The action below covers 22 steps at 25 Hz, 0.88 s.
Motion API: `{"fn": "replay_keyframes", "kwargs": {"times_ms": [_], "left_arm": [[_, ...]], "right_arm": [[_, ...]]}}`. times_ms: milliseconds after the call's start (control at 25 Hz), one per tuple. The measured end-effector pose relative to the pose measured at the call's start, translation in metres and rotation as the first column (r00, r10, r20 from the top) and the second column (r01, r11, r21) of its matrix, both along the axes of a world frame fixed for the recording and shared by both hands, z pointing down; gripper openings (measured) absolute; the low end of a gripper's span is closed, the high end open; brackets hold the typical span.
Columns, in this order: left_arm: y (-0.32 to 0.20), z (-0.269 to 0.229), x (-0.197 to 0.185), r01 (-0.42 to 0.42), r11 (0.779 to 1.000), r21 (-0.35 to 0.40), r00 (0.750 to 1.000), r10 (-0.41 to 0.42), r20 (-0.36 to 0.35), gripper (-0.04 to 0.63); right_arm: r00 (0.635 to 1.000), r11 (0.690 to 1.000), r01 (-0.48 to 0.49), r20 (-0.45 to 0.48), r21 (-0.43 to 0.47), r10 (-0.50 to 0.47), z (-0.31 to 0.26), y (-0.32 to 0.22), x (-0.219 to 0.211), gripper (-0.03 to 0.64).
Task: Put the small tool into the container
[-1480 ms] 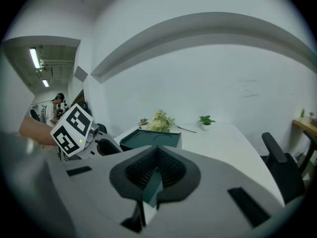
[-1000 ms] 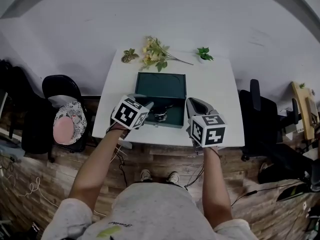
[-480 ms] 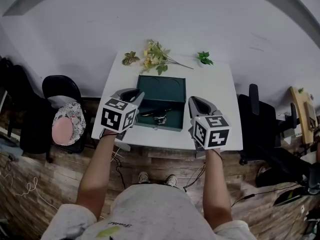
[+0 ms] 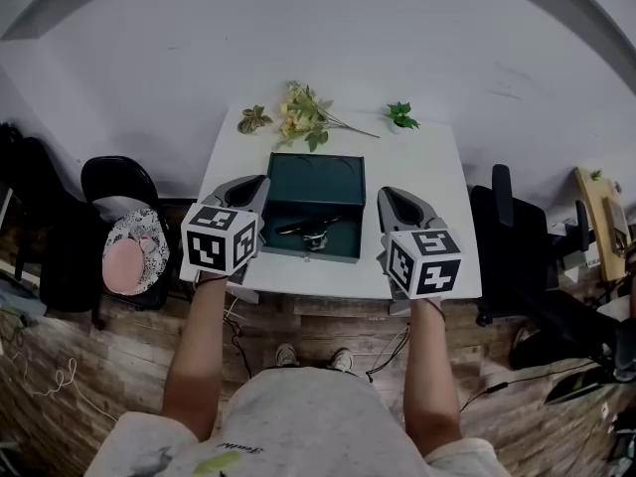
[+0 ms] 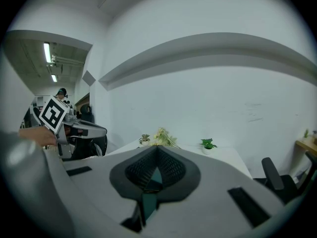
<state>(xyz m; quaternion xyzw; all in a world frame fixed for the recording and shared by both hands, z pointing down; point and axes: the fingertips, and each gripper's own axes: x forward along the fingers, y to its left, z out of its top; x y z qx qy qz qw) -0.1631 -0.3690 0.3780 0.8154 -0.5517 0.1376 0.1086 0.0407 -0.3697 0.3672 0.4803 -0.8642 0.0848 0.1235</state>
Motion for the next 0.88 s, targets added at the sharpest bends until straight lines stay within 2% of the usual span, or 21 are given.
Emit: {"fn": "replay_keyframes", "kwargs": {"times_ms": [880], "left_arm": [[0.0023, 0.0079, -0.005, 0.027, 0.999, -0.018, 1.0, -0.027, -0.002, -0.003]], "right_arm": [[1.0, 1.0, 0.006, 0.009, 0.0, -0.006, 0.0012, -0.0021, -0.0032, 0.003]]}}
